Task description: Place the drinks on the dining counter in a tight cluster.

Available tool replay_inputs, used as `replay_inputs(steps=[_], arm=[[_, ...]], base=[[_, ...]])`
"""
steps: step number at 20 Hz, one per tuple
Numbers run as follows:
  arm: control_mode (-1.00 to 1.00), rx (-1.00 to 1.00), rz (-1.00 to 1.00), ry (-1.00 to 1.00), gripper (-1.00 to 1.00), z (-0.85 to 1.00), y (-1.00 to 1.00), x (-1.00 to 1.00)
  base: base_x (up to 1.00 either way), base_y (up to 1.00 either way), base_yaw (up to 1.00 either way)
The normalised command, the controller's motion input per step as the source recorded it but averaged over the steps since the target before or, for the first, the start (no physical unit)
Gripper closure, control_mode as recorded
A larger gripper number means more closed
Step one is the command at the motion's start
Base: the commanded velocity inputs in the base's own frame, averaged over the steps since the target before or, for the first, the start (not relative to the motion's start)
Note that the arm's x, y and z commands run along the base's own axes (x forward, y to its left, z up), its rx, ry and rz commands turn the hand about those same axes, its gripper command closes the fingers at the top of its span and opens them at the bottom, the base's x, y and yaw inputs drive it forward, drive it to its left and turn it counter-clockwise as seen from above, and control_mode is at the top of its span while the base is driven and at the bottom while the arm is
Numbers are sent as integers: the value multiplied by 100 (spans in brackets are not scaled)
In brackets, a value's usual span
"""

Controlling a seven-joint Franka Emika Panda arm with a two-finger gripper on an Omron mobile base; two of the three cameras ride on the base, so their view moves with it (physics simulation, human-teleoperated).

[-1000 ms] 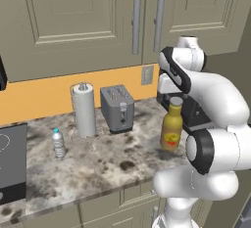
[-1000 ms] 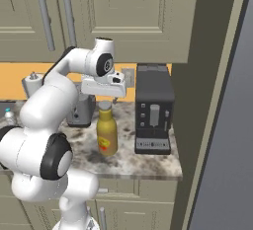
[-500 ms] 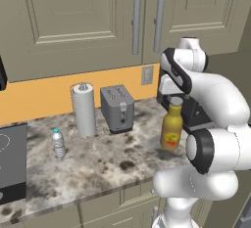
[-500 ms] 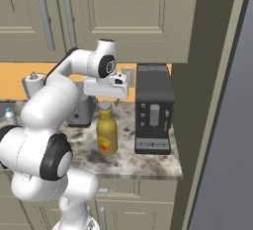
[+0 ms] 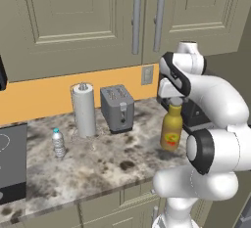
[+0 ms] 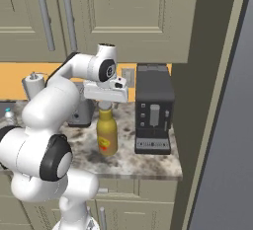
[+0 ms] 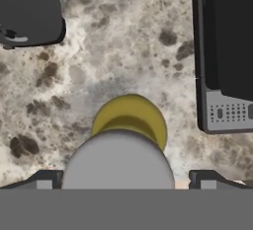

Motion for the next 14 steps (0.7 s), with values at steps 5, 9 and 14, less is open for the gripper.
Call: replay_inputs(steps=[5, 9, 14], arm=[[-100, 0, 0, 0, -100, -26, 1, 0], [-100, 0, 0, 0, -100, -28, 0, 0], [-100, 0, 0, 0, -100, -2, 0, 0]], base=[[0, 0, 0], [0, 0, 0], [0, 0, 0]])
